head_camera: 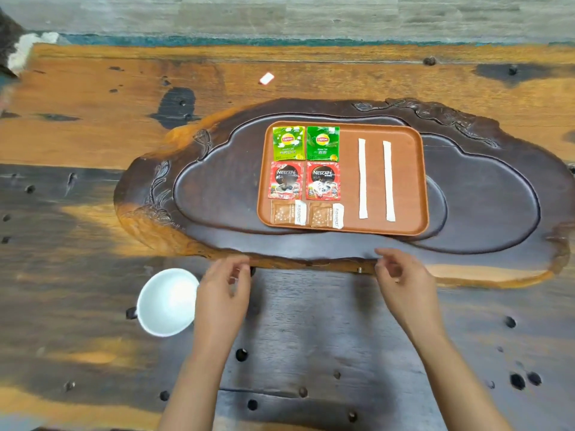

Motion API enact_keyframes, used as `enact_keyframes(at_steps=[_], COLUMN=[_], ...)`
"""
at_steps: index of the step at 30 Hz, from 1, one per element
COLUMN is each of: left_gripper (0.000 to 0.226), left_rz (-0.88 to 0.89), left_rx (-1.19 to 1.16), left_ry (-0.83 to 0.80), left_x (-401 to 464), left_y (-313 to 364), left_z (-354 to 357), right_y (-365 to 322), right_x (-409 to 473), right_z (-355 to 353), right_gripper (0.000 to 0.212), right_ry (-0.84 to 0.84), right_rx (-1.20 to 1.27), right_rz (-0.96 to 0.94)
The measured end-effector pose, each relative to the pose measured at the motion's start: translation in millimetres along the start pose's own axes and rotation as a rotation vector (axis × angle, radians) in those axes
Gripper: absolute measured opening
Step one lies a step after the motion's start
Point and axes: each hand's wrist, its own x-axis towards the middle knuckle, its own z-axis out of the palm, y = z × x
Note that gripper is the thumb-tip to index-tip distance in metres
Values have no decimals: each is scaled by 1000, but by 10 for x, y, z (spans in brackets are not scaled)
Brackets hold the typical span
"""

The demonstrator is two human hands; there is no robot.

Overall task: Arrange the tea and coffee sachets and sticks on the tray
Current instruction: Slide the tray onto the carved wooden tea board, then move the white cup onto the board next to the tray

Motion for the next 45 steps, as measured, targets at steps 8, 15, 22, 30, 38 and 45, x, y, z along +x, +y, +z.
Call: enact_keyframes(at_steps=[8, 15, 22, 30, 38, 45], left_gripper=[36, 50, 16, 19, 24, 31], left_rz=[185, 51, -224, -537, -506, -364], left_rx=[453, 618, 135, -544, -654, -785], left_ry=[-11, -13, -93, -178, -171, -183], left_x=[-294, -82, -140, -203, -51, 371], left_y=[-581, -1207, -1530, -1652, -1657, -1265], left_z=[-573, -1051, -1087, -1021, -975, -1022], right_y=[-103, 3, 136, 230, 279, 300], right_x=[-640, -572, -511, -511, -408, -385], right_z=[606, 896, 1047, 1109, 1096, 1109], right_gripper=[32, 37, 54, 54, 59, 61], right_ry=[-117, -249, -414, -431, -501, -481], right_rx=[-330, -581, -764, -722, -719, -642], right_rz=[-412, -651, -629, -610, -731, -728])
